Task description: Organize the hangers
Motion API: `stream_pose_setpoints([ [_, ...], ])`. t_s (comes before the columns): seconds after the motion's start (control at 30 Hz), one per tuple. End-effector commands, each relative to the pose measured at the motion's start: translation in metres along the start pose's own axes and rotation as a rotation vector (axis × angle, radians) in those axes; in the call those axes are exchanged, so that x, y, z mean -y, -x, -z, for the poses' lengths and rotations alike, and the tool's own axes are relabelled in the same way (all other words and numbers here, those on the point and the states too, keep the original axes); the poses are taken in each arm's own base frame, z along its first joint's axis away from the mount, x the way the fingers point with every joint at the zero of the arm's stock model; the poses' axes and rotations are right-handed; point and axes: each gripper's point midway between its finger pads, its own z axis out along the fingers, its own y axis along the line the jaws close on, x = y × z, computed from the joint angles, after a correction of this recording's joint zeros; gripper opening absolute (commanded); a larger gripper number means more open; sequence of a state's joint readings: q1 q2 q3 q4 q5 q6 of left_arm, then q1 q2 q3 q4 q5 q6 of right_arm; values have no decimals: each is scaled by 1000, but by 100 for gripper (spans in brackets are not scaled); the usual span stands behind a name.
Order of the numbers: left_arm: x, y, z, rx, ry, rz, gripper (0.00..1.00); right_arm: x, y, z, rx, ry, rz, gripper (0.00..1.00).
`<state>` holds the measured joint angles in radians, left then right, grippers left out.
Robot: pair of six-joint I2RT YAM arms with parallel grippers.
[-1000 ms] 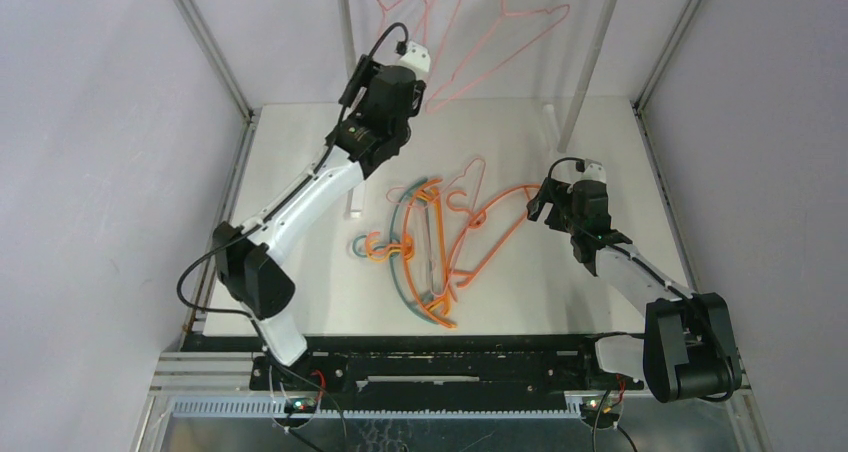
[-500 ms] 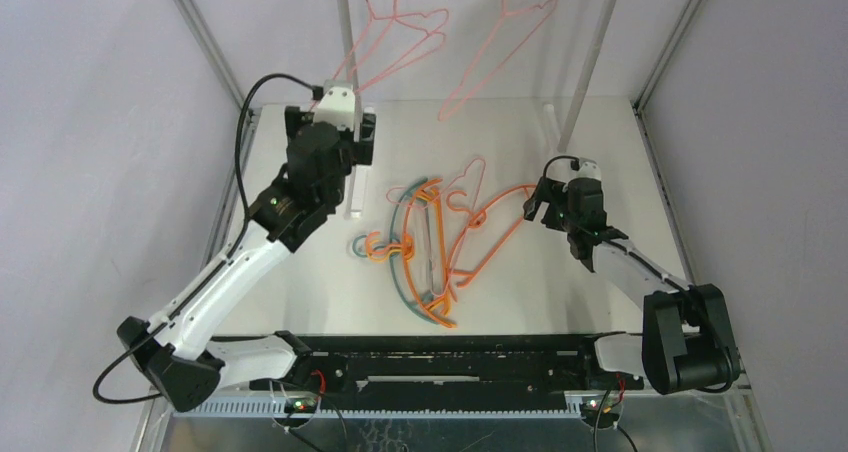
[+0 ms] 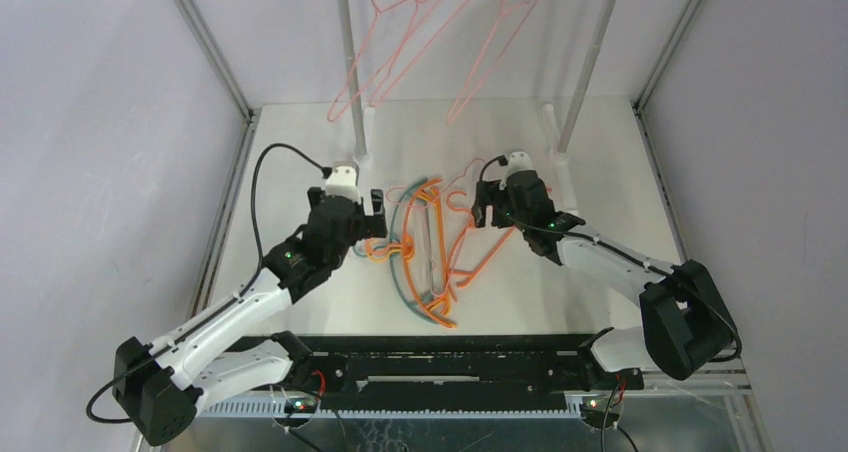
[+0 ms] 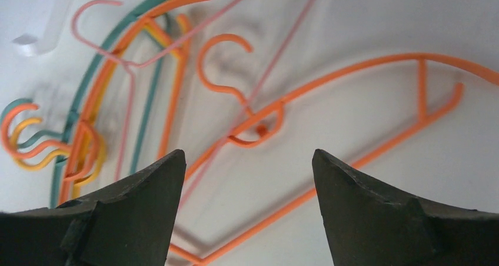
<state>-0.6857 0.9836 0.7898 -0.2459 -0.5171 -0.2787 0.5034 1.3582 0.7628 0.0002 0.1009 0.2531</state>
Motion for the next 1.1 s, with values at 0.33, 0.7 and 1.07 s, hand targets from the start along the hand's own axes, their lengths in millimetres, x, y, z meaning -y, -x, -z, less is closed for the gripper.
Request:
stream_pose_setpoints([
  [0.33,19,-49,7,-48,-74,140,98,-137,-34,-17,-124,255,170,81],
  [0.7,22,-65,11,-59,-113,145,97,-148,-82,-56,-252,254,154,69],
  [1.07,20,-68,10,-58,-115,126,97,-136,-79,-46,-250,178,180,0],
])
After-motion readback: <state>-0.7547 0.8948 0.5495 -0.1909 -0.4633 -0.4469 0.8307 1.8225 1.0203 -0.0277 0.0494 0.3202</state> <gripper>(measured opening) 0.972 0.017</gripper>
